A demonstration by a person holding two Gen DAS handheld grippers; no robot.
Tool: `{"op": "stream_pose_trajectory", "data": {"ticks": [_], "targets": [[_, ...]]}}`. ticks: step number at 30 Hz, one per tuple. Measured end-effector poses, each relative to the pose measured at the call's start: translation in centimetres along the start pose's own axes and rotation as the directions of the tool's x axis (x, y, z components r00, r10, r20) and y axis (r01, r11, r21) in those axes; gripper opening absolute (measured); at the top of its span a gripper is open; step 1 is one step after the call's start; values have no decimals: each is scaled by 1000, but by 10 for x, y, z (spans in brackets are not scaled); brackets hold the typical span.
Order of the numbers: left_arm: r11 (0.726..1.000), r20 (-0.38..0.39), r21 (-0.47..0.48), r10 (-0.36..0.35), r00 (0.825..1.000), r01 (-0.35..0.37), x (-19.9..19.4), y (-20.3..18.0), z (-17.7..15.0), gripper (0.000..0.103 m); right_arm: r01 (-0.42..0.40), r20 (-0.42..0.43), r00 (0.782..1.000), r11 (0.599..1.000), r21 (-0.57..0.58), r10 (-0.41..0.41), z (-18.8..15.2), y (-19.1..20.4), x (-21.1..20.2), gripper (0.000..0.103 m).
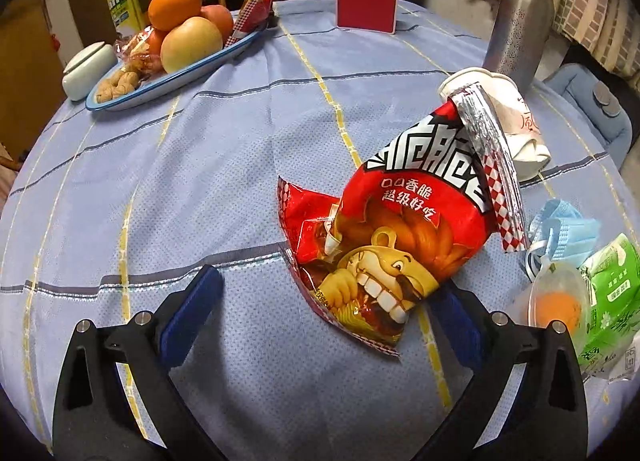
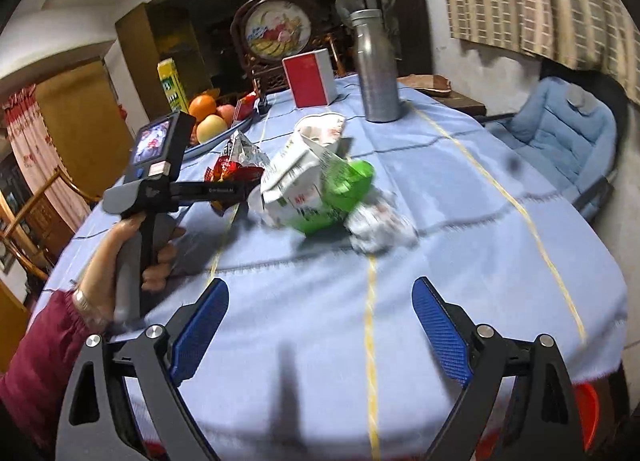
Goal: Collect trash
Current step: 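Grasp the white-green tea drink carton with the right tool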
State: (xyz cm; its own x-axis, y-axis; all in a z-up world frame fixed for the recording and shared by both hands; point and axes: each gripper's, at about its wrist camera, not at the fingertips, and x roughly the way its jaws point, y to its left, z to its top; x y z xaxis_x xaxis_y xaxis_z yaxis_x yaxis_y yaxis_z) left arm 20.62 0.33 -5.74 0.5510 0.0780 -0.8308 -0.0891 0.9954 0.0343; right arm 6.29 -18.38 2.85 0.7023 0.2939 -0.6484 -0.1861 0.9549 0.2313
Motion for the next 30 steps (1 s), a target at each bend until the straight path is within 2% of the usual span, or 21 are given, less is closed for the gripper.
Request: {"op": "stream_pose_trajectory", "data": {"ticks": [4, 7, 13, 15, 16, 17, 20, 23, 27, 30], "targets": [[1000, 0, -1, 2, 1000, -2, -1, -3, 2, 98, 90, 9, 996, 988, -127, -90, 26, 28, 28, 91], [1000, 2, -3, 4, 1000, -4, -3, -3, 2, 98, 123, 22, 992, 970, -209, -121, 38, 47, 42, 97], [1000, 2, 0, 3, 1000, -3, -3, -3, 1, 98, 254, 47, 966, 890, -379, -256, 49, 73, 79, 97], [1000, 2, 0, 3, 1000, -3, -3, -3, 1, 98, 279, 75, 960, 879, -388, -271, 47, 70, 80, 91], [1000, 2, 0, 3, 1000, -3, -3, -3, 1, 98, 277, 78, 960, 882, -381, -267, 45, 67, 78, 66], [1000, 2, 0, 3, 1000, -3, -3, -3, 1, 98, 259, 73, 966, 900, -351, -250, 44, 60, 73, 59], [1000, 2, 0, 2, 1000, -2, -3, -3, 1, 98, 214, 101, 976, 950, -229, -195, 37, 35, 54, 59], [1000, 2, 0, 2, 1000, -2, -3, -3, 1, 98, 174, 105, 982, 974, -146, -160, 24, 15, 40, 59], [1000, 2, 0, 1, 1000, -1, -3, -3, 1, 98, 102, 142, 986, 993, -63, -93, 1, -1, 14, 59], [1000, 1, 1, 0, 1000, 0, -3, -3, 2, 98, -18, 171, 985, 1000, -17, 21, -12, -9, -9, 59]]}}
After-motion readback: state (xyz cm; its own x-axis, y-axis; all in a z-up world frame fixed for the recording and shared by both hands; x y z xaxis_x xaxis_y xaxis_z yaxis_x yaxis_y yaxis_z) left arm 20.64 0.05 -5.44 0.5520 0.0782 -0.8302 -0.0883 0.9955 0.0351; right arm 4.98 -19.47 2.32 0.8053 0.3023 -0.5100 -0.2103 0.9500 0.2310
